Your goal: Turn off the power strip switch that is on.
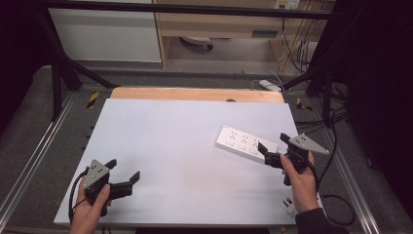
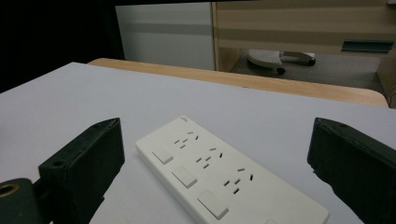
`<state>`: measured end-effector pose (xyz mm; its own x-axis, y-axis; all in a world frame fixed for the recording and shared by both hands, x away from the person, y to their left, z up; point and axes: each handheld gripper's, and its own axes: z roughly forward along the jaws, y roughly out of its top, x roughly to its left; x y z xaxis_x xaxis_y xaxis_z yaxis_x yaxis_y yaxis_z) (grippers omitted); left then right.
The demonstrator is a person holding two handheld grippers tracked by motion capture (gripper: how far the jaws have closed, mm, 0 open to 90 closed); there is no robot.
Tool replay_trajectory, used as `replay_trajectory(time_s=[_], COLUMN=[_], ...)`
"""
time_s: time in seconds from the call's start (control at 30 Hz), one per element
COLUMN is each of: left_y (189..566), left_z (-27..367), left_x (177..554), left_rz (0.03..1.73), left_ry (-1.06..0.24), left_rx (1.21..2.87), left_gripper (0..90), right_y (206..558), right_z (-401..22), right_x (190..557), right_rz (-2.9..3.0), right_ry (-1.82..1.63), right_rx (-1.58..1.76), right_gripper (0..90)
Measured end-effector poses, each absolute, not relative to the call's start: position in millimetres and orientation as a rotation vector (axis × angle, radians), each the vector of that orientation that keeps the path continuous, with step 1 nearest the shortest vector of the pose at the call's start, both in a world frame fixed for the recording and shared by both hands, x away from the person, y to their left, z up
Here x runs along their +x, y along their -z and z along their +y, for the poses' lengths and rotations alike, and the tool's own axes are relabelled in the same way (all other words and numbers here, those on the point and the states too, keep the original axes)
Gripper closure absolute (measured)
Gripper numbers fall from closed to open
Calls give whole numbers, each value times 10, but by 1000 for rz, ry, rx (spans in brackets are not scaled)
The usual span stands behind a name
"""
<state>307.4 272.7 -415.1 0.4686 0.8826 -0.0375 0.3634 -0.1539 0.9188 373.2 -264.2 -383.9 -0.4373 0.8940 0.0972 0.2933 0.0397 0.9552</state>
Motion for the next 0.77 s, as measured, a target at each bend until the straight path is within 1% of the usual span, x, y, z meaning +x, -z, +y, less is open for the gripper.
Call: replay_trajectory(time_s=[0.33, 0.5, 0.77], left_y=[4152, 4150, 4148], left_z=[2721, 2717, 2709], left_x=[3073, 3071, 3074], left_rz=[1072, 1069, 1062], left_ry=[-661, -659, -656], left_rx=[1733, 1734, 1736], left_gripper=[52, 52, 52], right_y=[4037, 4202, 4400], right_z=[-2576, -2502, -2258], right_x=[3622, 3608, 3643], right_rz=[1808, 1867, 2021], right_ry=[-1405, -1391, -1344], right_rx=[1176, 1198, 1203], right_gripper=[42, 47, 51])
